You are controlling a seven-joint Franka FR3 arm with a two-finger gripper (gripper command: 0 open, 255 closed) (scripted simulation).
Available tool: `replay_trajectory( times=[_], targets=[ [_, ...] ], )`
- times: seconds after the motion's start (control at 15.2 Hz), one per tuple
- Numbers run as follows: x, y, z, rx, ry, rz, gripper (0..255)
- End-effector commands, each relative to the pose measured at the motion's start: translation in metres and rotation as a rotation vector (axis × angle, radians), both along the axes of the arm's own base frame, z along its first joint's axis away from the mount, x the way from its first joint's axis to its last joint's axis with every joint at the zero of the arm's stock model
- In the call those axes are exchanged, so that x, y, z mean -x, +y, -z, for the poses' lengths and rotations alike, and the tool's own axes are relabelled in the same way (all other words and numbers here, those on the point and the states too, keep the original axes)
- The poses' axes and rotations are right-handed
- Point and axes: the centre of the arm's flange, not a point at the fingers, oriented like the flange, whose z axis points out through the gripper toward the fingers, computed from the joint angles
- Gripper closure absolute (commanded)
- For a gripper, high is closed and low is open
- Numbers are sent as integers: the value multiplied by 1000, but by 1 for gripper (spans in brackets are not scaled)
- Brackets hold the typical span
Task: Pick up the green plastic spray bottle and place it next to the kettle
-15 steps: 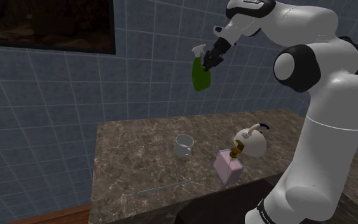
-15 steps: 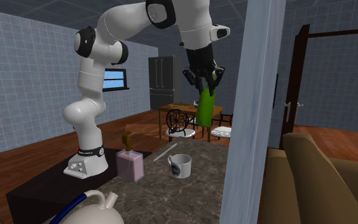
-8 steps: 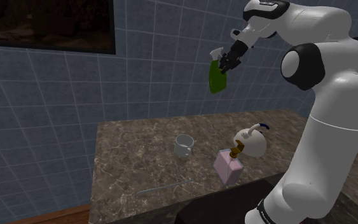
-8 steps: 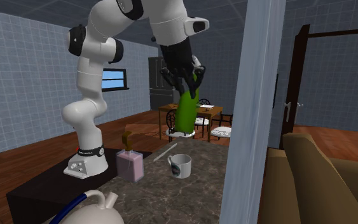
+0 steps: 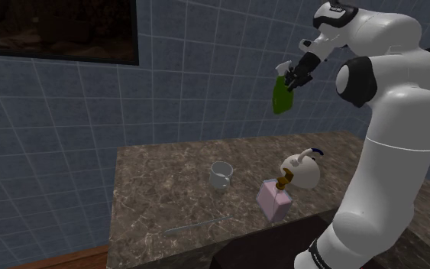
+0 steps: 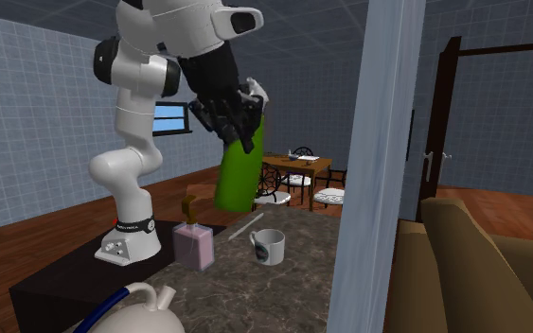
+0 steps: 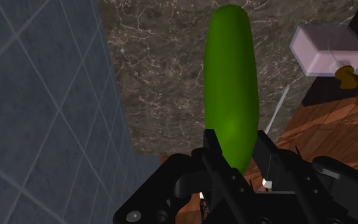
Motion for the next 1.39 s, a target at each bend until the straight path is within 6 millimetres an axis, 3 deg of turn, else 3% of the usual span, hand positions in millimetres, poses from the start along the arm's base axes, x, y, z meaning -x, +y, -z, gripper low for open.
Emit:
replay_trajectory(
  times=[0.0,0.07,1.32],
  targets=[
    [17,-19,0,0,-1,-1,255],
    [22,-26,0,0,-1,-1,255],
    [22,-26,100,0,-1,-1,255]
  ],
)
